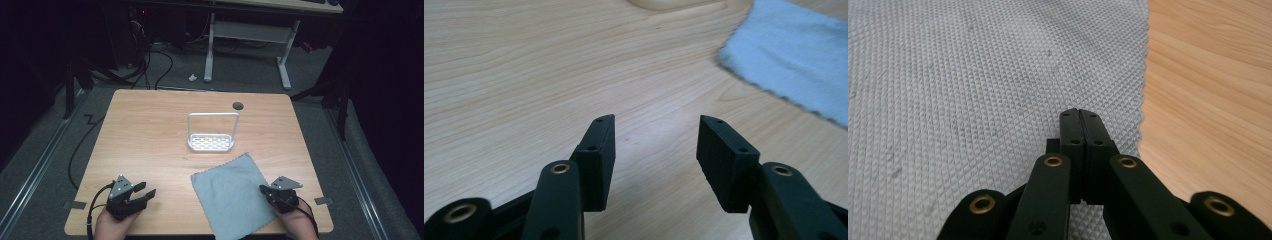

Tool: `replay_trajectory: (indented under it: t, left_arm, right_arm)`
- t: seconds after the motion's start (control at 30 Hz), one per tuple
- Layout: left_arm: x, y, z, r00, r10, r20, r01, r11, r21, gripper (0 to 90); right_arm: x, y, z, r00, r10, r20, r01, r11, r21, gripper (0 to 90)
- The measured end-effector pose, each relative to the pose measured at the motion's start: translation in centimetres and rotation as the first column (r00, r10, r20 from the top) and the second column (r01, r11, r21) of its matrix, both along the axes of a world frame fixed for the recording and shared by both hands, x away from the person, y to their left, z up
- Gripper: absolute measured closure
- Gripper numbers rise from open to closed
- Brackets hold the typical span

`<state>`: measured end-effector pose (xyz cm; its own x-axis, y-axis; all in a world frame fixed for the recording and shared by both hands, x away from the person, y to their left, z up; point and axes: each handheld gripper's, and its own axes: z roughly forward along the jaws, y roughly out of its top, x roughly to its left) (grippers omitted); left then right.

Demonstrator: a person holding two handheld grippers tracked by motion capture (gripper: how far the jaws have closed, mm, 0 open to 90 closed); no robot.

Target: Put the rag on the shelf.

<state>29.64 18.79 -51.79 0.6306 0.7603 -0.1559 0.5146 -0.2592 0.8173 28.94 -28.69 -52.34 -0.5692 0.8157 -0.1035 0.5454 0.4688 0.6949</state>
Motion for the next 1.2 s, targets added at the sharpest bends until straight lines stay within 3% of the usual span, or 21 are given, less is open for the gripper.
replay_trajectory:
  t: [0.17,0.23,0.27,0.3,0.37,0.53,0.57,0.63,0.7,0.87,1.0,1.03,1.07,1.13,1.17,1.2]
  left_arm:
    - [-1.0,-2.3,0.3,0.9978,-0.064,-0.018,0.064,0.9976,-0.028,50.8]
    - [-1.5,-3.9,0.3,0.9927,-0.111,-0.047,0.109,0.9932,-0.041,53.3]
    - [-1.5,-3.9,0.3,0.9927,-0.111,-0.047,0.109,0.9932,-0.041,56.3]
    - [-2.0,-5.9,0.3,0.9832,-0.165,-0.079,0.163,0.9863,-0.026,61.1]
    - [-2.6,-7.8,0.3,0.9731,-0.208,-0.098,0.209,0.978,-0.009,70.1]
    - [-3.6,-10.9,-0.3,0.9423,-0.301,-0.147,0.309,0.9502,0.037,82.9]
    - [-3.7,-11.2,-0.4,0.9378,-0.312,-0.152,0.323,0.9453,0.048,82.9]
    - [-3.6,-11.7,-0.8,0.9357,-0.32,-0.15,0.335,0.938,0.09,82.9]
    - [-3.5,-11.6,-0.9,0.9357,-0.321,-0.147,0.335,0.9382,0.086,83.4]
    - [-1.1,-10.6,-0.9,0.9603,-0.246,-0.131,0.26,0.9605,0.099,83.7]
    - [1.1,-9.7,-1.0,0.9784,-0.17,-0.117,0.182,0.9782,0.1,83.6]
    - [1.1,-9.7,-1.0,0.9784,-0.17,-0.117,0.182,0.9782,0.1,83.6]
    - [1.8,-9.2,-1.0,0.9831,-0.135,-0.123,0.147,0.9853,0.087,83.2]
    - [2.1,-8.8,-0.9,0.9864,-0.119,-0.113,0.129,0.9886,0.079,79.1]
    - [2.1,-8.6,-0.7,0.9891,-0.11,-0.098,0.116,0.9911,0.064,75.4]
    - [2.3,-8.5,-0.5,0.9908,-0.107,-0.084,0.112,0.9919,0.06,74.0]
  right_arm:
    - [-0.5,2.3,0.0,0.9971,0.076,0.0,-0.076,0.9971,-0.005,90.0]
    - [-0.6,3.0,0.0,0.9951,0.099,0.002,-0.099,0.995,-0.008,90.0]
    - [-0.7,3.3,0.0,0.9944,0.105,-0.003,-0.105,0.9944,-0.009,90.0]
    - [-0.7,3.5,0.0,0.994,0.109,-0.002,-0.109,0.994,-0.009,90.0]
    - [-0.7,3.7,0.0,0.993,0.118,0.0,-0.118,0.993,-0.008,90.0]
    - [-0.7,3.7,-0.1,0.9926,0.121,0.001,-0.121,0.9926,0.001,90.0]
    - [-0.7,3.7,-0.1,0.9927,0.121,0.0,-0.121,0.9927,0.003,90.0]
    - [-0.7,3.7,-0.1,0.9927,0.121,-0.004,-0.121,0.9927,0.006,90.0]
    - [-0.7,3.6,-0.1,0.9928,0.12,-0.006,-0.12,0.9927,0.008,90.0]
    - [-0.9,3.7,-0.1,0.9913,0.131,-0.016,-0.13,0.9912,0.024,90.0]
    - [-1.4,4.5,-0.1,0.9841,0.175,-0.033,-0.173,0.9832,0.059,90.0]
    - [-1.4,4.5,-0.1,0.9841,0.175,-0.033,-0.173,0.9832,0.059,90.0]
    - [-1.5,5.0,-0.1,0.9804,0.194,-0.033,-0.192,0.9799,0.053,89.4]
    - [-1.5,5.2,0.0,0.9785,0.205,-0.02,-0.204,0.9778,0.048,87.7]
    - [-1.4,5.1,0.1,0.9777,0.209,-0.018,-0.207,0.9758,0.069,87.2]
    - [-1.2,5.0,0.2,0.9787,0.204,-0.022,-0.2,0.9721,0.122,87.0]
